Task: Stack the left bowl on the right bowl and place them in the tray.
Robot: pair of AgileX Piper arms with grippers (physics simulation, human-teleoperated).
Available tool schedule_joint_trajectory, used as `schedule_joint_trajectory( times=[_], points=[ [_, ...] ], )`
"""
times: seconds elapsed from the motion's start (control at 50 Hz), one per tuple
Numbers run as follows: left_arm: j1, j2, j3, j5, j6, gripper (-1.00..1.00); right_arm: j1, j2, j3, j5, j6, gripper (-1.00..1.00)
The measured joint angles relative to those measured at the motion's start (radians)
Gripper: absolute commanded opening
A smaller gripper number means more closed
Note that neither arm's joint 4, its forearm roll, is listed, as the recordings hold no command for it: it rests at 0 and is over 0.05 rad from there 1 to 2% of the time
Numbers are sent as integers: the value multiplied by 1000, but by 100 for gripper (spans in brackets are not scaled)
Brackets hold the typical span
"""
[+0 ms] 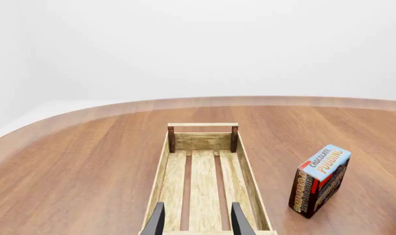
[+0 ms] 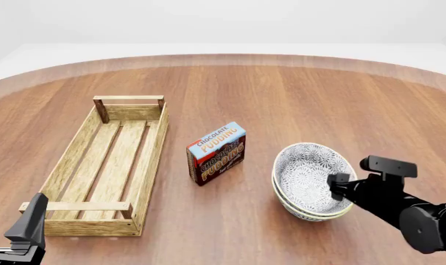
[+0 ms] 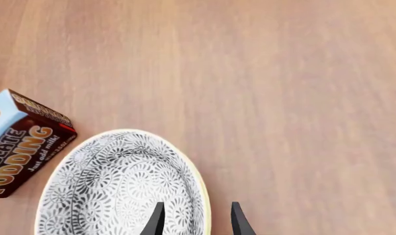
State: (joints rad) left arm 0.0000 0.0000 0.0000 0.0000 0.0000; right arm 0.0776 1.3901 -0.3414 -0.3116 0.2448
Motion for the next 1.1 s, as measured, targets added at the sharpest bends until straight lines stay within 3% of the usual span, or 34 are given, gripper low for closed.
schedule_joint_trajectory(
  times=[0.4, 0.42, 0.88, 1.1],
  points=[
    [0, 0, 0, 0, 0, 100, 18, 45, 19, -52, 14, 100],
    [0, 0, 0, 0, 0, 100, 18, 46, 19, -52, 13, -100],
    [0, 0, 0, 0, 0, 100, 14, 80, 4, -76, -1, -100],
    [0, 0, 0, 0, 0, 100, 1, -13, -7, 1, -2, -100]
  ],
)
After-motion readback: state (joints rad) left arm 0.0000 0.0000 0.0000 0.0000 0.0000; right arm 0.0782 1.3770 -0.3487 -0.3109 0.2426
